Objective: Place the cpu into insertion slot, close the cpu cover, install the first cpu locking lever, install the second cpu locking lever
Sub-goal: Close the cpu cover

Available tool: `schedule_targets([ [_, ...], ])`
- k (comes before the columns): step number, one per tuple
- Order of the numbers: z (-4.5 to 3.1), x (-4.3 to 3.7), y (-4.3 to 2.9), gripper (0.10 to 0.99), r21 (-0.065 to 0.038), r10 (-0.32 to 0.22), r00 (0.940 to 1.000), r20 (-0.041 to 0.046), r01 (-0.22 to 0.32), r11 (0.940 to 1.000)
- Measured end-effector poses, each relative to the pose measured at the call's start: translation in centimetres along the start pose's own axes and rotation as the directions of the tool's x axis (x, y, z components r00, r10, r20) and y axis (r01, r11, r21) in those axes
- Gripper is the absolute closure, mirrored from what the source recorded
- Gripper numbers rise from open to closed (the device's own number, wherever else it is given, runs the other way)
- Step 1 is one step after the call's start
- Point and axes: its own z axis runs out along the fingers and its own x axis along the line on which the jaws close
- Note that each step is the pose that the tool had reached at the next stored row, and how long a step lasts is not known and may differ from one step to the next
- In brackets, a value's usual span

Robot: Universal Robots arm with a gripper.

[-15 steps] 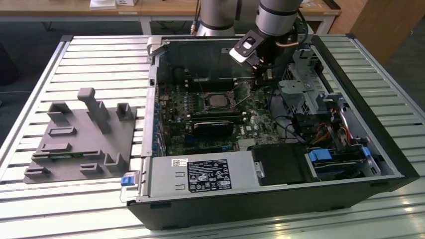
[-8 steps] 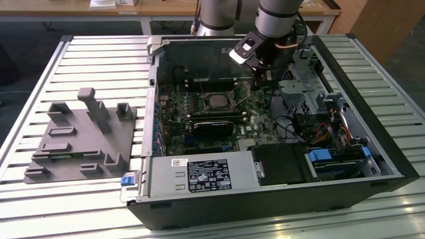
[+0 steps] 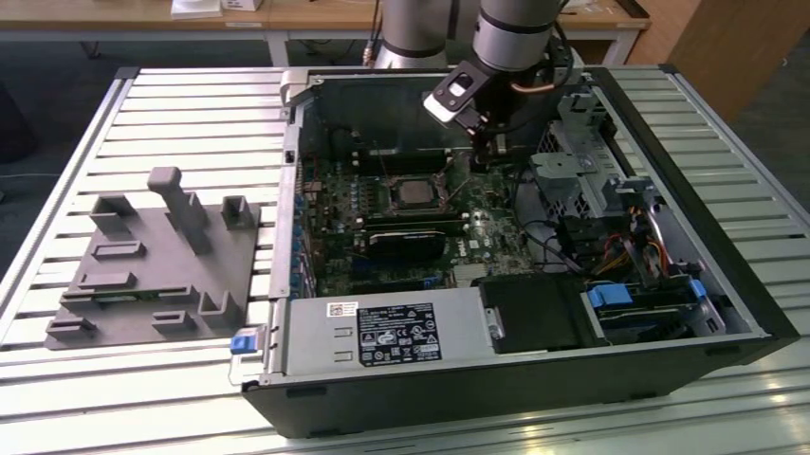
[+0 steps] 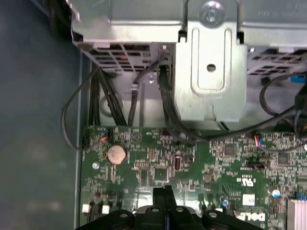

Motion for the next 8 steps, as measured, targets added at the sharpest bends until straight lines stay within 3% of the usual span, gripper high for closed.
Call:
schedule_targets([
  [8, -0.01, 0.01, -1.74, 0.980, 0.000, 0.000, 1.0000, 0.0000, 0.000, 1.0000],
])
